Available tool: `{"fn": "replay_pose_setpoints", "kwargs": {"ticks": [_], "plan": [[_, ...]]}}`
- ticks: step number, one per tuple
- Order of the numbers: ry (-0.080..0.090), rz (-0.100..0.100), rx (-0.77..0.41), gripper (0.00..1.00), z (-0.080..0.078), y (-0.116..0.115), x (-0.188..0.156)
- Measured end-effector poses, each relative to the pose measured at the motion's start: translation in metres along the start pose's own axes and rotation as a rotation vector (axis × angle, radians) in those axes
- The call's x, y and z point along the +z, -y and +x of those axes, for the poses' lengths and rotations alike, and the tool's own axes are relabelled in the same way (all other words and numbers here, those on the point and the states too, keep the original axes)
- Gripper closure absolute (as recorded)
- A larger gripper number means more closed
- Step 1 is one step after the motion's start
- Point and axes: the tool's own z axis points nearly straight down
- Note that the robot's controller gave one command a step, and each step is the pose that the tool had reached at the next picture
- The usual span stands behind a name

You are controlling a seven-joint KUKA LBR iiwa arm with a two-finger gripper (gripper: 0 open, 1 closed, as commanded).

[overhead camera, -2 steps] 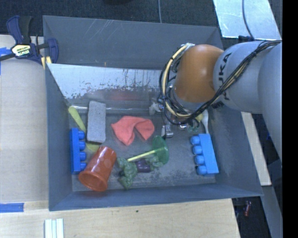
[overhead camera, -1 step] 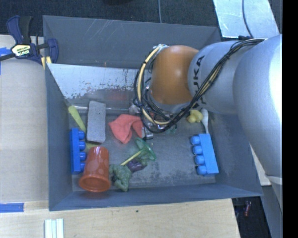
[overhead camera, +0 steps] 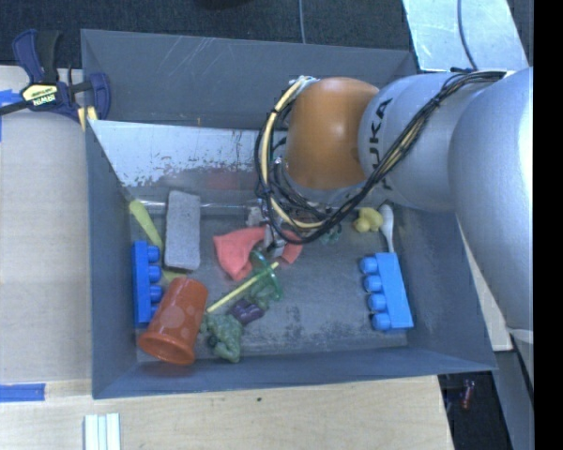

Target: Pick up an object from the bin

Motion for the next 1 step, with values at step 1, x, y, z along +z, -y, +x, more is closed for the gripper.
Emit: {"fn": "replay_pose_setpoints", "kwargs": {"ticks": [1], "plan": [[0.001,0.001,-0.023,1.00,0.0000,0.0096,-0.0004]]}}
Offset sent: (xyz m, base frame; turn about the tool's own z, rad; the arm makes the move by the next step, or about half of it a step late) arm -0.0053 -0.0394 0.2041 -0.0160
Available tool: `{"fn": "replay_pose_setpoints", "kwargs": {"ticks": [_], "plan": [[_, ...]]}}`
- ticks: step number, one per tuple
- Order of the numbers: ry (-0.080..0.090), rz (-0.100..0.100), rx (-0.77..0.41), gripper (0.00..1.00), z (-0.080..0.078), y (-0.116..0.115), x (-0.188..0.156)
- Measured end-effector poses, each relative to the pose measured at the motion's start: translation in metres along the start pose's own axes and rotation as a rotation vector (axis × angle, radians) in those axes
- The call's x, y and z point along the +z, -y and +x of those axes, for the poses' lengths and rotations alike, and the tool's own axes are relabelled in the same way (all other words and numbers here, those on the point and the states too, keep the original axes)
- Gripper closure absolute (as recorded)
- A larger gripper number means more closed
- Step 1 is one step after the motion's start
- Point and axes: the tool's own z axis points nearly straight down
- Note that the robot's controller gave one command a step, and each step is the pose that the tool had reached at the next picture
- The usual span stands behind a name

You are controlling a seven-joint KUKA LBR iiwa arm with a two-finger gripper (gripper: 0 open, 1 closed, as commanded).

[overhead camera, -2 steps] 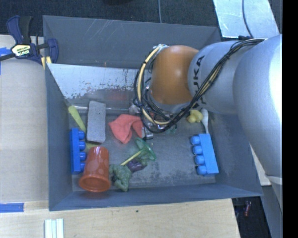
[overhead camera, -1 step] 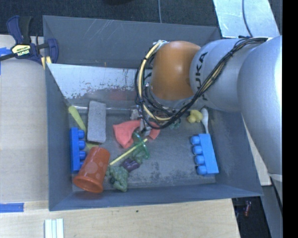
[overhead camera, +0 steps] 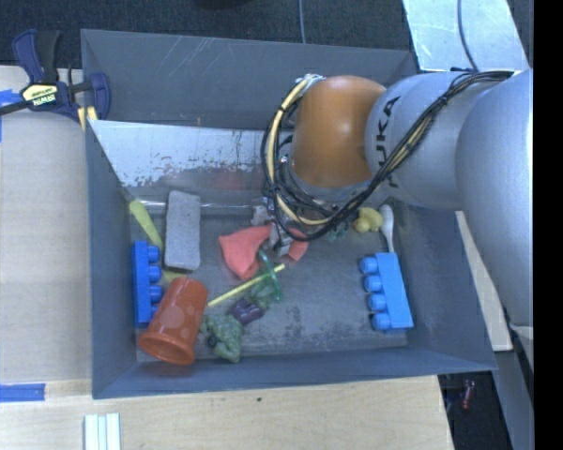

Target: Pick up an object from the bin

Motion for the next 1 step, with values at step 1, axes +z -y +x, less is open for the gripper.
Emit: {"fn": "replay_pose_setpoints", "kwargs": {"ticks": [1], "plan": [[-0.005,-0.002,0.002,1.00,0.0057,0.0116,-0.0813]]}}
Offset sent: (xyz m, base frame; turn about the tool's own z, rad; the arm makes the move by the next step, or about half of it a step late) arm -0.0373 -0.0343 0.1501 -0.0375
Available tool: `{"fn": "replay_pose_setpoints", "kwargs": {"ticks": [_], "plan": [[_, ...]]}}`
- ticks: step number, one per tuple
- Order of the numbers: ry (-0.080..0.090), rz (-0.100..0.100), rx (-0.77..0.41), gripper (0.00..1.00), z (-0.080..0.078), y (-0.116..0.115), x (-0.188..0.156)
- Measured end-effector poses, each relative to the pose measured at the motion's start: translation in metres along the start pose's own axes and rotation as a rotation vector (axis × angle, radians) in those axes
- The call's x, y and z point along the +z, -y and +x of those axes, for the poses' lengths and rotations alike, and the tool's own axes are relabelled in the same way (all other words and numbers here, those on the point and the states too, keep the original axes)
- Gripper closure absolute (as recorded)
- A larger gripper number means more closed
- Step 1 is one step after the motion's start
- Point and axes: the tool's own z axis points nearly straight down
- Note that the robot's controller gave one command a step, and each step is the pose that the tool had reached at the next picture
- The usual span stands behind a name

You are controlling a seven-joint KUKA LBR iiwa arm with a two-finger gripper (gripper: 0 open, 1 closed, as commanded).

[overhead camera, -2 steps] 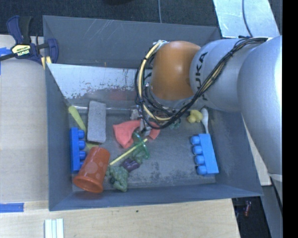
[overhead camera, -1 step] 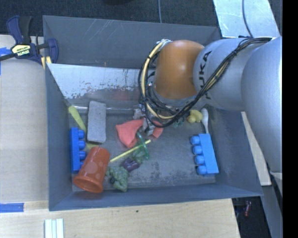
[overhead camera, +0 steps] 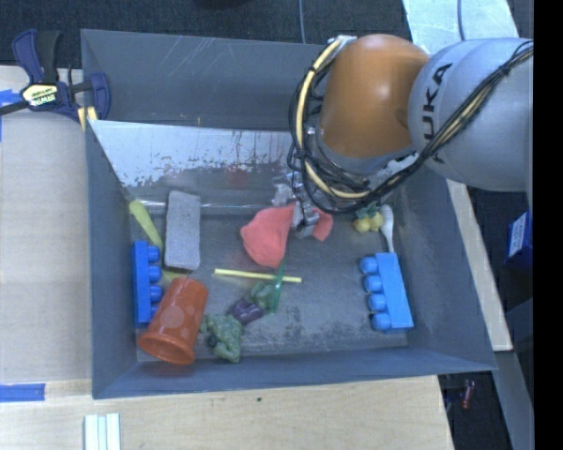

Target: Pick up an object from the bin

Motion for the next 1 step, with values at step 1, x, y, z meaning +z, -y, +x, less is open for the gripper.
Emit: {"fn": "replay_pose_setpoints", "kwargs": {"ticks": [1], "plan": [[0.002,0.001,-0.036,1.00,0.0355,0.0137,-0.0754]]}}
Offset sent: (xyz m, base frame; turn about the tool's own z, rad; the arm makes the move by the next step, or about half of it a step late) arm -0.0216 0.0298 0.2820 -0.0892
